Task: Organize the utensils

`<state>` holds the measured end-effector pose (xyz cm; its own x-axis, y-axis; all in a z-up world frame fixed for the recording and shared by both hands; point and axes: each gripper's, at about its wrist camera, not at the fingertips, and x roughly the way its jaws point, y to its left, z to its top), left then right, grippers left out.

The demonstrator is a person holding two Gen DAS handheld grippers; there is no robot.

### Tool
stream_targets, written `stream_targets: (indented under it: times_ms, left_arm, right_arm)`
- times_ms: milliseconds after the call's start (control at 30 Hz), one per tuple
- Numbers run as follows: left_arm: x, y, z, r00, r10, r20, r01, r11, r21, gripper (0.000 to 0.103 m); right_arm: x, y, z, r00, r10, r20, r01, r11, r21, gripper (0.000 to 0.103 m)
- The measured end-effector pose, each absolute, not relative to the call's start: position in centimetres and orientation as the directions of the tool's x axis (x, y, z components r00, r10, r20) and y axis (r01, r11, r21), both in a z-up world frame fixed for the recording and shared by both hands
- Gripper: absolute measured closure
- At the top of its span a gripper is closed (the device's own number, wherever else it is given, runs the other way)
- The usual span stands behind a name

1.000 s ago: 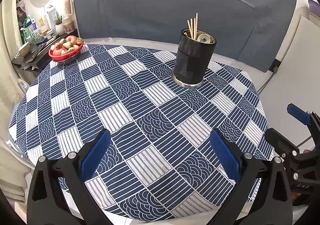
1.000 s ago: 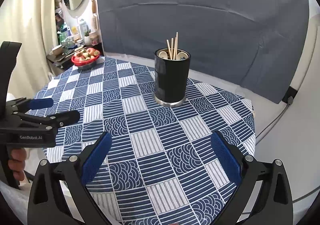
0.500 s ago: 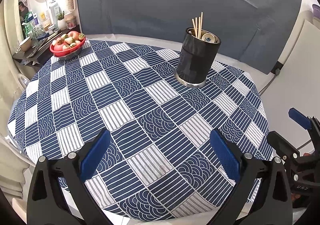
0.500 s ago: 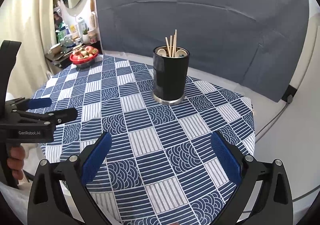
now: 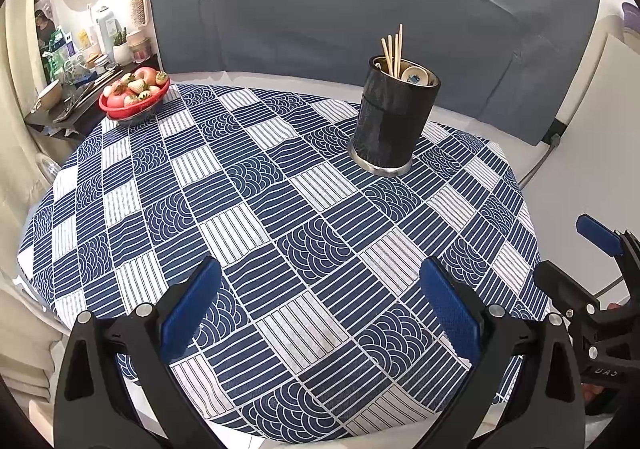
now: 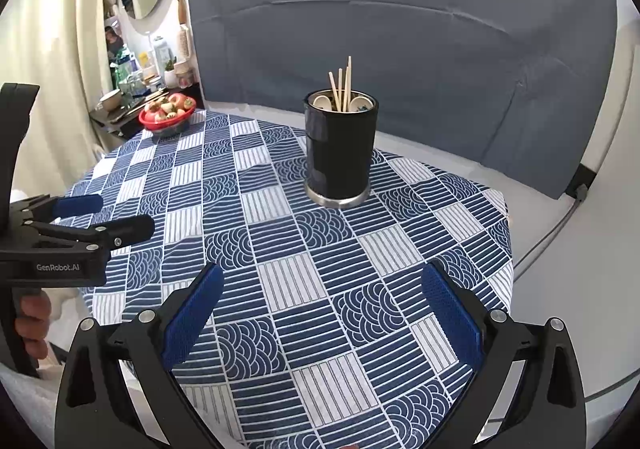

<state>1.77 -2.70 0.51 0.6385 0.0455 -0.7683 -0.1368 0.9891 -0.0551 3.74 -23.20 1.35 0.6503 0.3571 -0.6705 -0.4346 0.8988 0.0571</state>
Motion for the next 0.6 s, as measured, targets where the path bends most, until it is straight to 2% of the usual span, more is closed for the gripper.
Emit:
stream_targets:
  times_ms: [600]
  left_arm:
    - [1.55, -3.12, 0.66, 0.640, 0.054, -0.766, -0.136, 0.990, -0.043, 0.006]
  right_arm:
    - [3.70, -23.12, 1.49, 0.644, 0.369, -0.670, -0.448, 0.892, 0.061, 0.008]
